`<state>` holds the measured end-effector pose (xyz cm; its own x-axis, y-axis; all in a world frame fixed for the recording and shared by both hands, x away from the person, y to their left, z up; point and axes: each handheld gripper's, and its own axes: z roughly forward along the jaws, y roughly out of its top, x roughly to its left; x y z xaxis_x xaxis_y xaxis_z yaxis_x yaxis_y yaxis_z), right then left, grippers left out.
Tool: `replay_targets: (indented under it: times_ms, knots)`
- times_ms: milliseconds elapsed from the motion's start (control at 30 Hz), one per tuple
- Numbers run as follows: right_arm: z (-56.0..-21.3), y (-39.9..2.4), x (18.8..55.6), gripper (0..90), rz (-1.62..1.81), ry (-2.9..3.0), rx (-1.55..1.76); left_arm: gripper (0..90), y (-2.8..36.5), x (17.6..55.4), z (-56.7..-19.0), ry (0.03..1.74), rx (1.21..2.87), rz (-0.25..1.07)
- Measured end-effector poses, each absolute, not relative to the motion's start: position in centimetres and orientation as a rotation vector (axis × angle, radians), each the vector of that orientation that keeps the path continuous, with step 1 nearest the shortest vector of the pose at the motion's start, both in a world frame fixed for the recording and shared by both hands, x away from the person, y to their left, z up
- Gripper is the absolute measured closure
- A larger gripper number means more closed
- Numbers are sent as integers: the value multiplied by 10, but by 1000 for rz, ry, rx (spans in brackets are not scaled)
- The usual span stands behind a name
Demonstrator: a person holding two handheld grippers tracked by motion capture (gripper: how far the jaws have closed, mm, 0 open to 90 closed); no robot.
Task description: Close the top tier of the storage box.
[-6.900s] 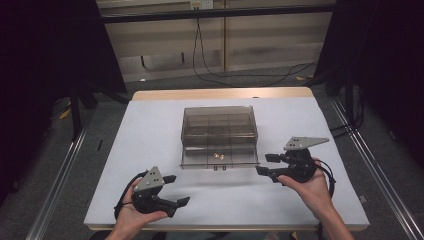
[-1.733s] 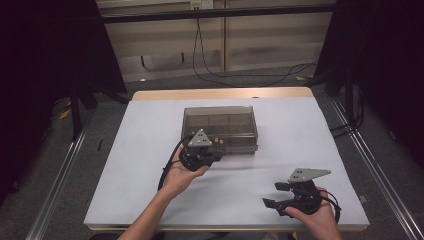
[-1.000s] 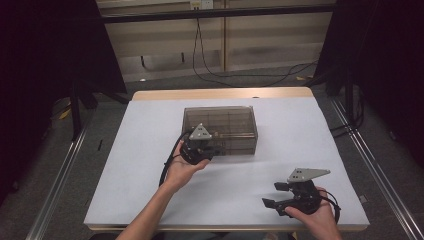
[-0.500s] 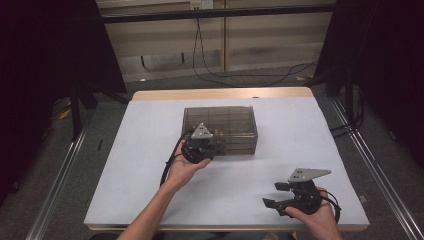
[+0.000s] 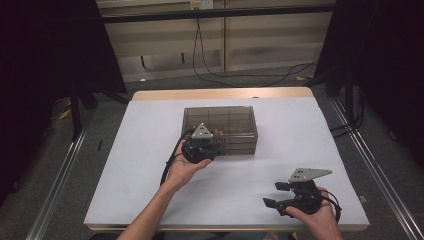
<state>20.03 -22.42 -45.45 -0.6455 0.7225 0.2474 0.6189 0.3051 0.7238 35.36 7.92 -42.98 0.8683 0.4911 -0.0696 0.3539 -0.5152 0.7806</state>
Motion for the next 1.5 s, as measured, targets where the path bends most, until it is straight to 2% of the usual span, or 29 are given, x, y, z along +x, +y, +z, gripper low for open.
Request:
replay_targets:
  times_ms: [433, 567, 600, 633, 800, 1000, 1133, 1500]
  knots:
    - [-452, -226, 200, 273, 1276, 2409, 1260, 597, 94, 341, -418, 610, 2141, 236]
    - [-451, -228, 199, 274, 1302, 2381, 1264, 479, 105, 334, -415, 619, 2121, 230]
    - [-451, -229, 199, 274, 1307, 2371, 1263, 417, 108, 331, -413, 620, 2123, 231]
    - [-451, -229, 199, 274, 1307, 2371, 1263, 417, 111, 329, -413, 624, 2117, 230]
    - [-450, -230, 200, 273, 1308, 2355, 1279, 249, 124, 318, -413, 613, 2107, 219]
    - [-450, -232, 200, 251, 1303, 2334, 1296, 122, 142, 307, -415, 633, 2109, 213]
    - [-450, -233, 200, 244, 1303, 2326, 1308, 70, 154, 304, -413, 628, 2112, 230]
    - [-450, -234, 200, 231, 1299, 2315, 1320, 42, 185, 288, -413, 647, 2105, 249]
